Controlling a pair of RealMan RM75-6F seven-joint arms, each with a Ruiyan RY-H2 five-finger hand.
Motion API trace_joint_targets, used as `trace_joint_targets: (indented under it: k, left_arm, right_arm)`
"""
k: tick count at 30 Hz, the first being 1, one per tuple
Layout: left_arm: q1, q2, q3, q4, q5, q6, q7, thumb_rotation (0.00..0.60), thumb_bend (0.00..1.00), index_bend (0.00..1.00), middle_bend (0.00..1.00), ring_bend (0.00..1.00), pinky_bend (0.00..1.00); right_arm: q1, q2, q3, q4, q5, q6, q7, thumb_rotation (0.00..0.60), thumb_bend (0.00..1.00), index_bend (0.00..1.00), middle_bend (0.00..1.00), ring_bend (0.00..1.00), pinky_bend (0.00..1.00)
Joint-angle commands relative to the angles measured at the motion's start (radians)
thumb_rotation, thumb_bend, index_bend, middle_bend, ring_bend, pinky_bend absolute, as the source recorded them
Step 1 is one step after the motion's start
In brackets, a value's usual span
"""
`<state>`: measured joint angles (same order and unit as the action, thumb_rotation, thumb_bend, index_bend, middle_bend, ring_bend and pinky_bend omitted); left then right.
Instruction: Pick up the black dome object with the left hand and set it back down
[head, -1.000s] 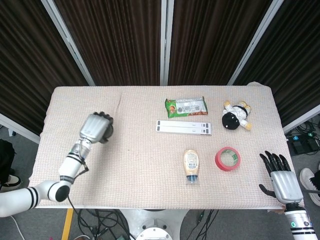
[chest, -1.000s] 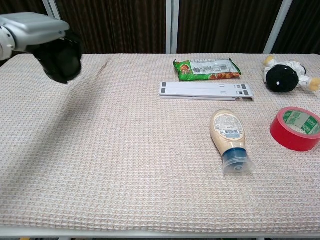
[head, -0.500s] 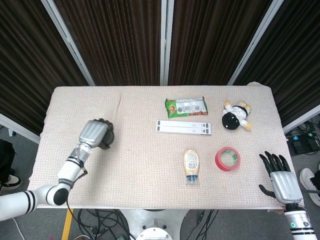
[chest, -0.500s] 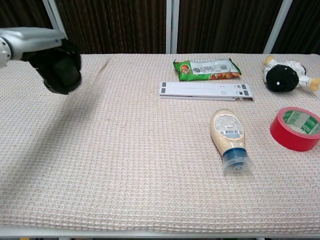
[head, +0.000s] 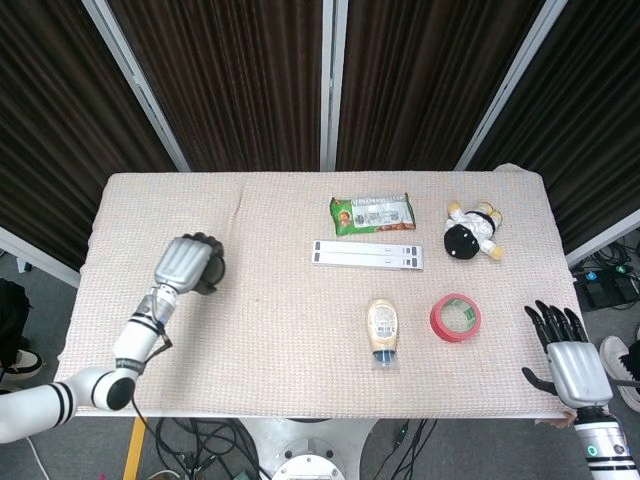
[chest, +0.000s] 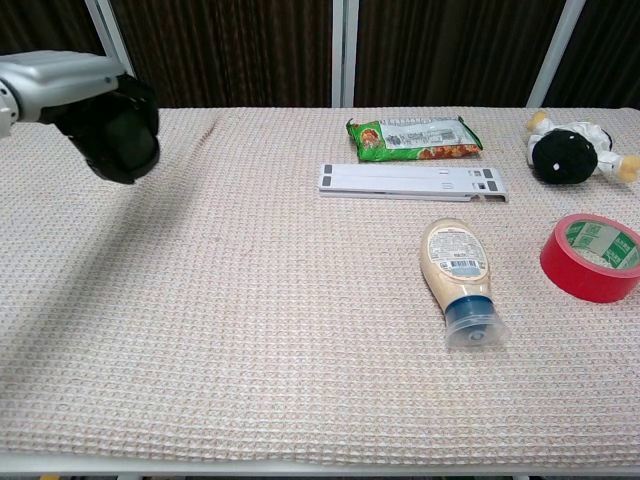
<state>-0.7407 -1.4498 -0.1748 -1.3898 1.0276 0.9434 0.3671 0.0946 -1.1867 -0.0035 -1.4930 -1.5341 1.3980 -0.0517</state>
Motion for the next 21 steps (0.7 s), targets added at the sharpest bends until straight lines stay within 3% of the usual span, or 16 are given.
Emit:
trace_joint_targets:
  k: [1,11,21]
  left_arm:
    - [0.015,-0.024,0.004,0.055,-0.053,-0.003,0.006,0.6,0.08,0.39,0.45,0.28,0.37]
    - [0.015,-0.094,0.022,0.028,-0.024,-0.044,-0.059,0.6,0.08,0.39,0.45,0.28,0.37]
    - [0.015,-0.178,0.031,0.072,0.022,-0.032,-0.092,0.6,0.08,0.39,0.45,0.28,0.37]
  right_arm:
    - [0.002,0.008,0.001,-0.018,-0.016,0.013,-0.001,0.6,0.1,0.0,0.0,0.0,0.0]
    - [0.017,0.01,0.008,-0.065,-0.032,0.013,-0.018,0.6,0.1,0.0,0.0,0.0,0.0]
    - [0.018,0.013,0.01,-0.058,-0.014,0.003,-0.012,0.6,0.1,0.0,0.0,0.0,0.0]
